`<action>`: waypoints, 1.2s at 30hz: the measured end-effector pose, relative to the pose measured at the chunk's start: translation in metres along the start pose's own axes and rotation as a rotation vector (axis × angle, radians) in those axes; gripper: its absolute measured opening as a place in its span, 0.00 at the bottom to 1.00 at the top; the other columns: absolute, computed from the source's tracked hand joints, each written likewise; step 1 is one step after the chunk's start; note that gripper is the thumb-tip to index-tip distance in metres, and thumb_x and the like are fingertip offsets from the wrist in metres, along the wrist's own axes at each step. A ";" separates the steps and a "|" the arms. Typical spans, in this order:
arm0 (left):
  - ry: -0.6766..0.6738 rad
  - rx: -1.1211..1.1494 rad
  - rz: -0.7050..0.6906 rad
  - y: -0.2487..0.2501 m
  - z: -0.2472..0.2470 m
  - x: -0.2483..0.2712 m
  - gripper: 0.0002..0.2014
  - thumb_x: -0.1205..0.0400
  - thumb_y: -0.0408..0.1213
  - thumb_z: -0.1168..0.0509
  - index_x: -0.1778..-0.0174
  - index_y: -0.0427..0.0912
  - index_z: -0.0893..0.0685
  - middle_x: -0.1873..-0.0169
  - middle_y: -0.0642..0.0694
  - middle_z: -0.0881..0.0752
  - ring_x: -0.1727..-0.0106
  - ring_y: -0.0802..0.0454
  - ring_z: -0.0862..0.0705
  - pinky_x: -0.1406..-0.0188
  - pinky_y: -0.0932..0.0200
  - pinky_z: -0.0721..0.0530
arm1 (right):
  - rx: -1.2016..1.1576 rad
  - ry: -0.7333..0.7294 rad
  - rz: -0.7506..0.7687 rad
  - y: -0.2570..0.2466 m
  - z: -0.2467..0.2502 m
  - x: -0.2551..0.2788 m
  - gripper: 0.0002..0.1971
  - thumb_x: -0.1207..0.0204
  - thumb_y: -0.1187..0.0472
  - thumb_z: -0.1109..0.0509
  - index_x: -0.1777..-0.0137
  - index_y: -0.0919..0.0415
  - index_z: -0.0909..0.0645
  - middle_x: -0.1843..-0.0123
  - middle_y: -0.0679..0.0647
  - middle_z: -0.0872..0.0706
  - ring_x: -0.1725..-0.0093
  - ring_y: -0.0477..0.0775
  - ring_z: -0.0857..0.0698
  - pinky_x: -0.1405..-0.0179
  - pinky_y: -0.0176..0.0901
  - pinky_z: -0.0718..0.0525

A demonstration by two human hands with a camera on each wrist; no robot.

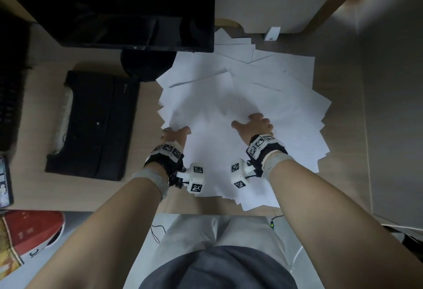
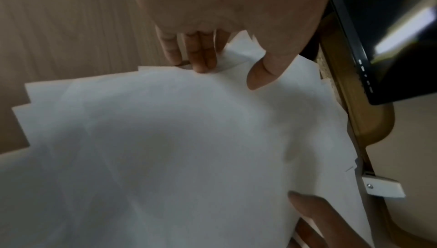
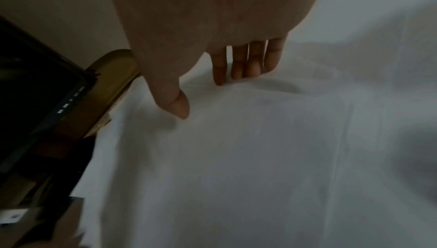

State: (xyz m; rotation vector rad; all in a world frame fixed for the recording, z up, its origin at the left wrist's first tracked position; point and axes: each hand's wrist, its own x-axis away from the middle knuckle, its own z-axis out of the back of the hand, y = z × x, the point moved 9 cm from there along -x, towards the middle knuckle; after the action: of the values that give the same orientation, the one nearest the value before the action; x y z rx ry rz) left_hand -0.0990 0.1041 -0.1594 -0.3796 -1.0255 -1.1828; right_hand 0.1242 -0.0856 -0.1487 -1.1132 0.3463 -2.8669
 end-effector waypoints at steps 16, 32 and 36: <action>-0.037 0.102 -0.011 -0.005 0.018 -0.017 0.38 0.37 0.51 0.32 0.31 0.37 0.22 0.32 0.37 0.23 0.45 0.38 0.18 0.41 0.45 0.19 | 0.036 -0.172 0.024 -0.047 -0.040 0.031 0.30 0.29 0.46 0.28 0.32 0.61 0.29 0.34 0.62 0.27 0.33 0.65 0.28 0.38 0.57 0.24; 0.009 0.013 -0.290 0.068 0.045 0.058 0.09 0.22 0.30 0.37 0.68 0.34 0.26 0.61 0.36 0.23 0.61 0.40 0.22 0.54 0.50 0.24 | -0.613 -0.063 0.301 -0.065 0.064 0.063 0.10 0.33 0.75 0.38 0.71 0.62 0.31 0.73 0.52 0.31 0.70 0.51 0.35 0.78 0.33 0.37; -0.010 0.166 -0.466 0.123 0.059 0.095 0.10 0.20 0.28 0.38 0.65 0.44 0.29 0.56 0.43 0.22 0.47 0.41 0.21 0.47 0.55 0.26 | -0.799 0.084 0.344 -0.075 0.115 0.076 0.15 0.32 0.77 0.39 0.70 0.56 0.22 0.70 0.47 0.20 0.67 0.50 0.24 0.63 0.38 0.23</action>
State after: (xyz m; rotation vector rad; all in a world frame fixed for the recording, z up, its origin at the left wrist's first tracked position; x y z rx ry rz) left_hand -0.0145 0.1393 -0.0203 -0.0106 -1.2519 -1.4950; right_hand 0.1478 -0.0436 0.0010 -0.8576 1.6024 -2.4847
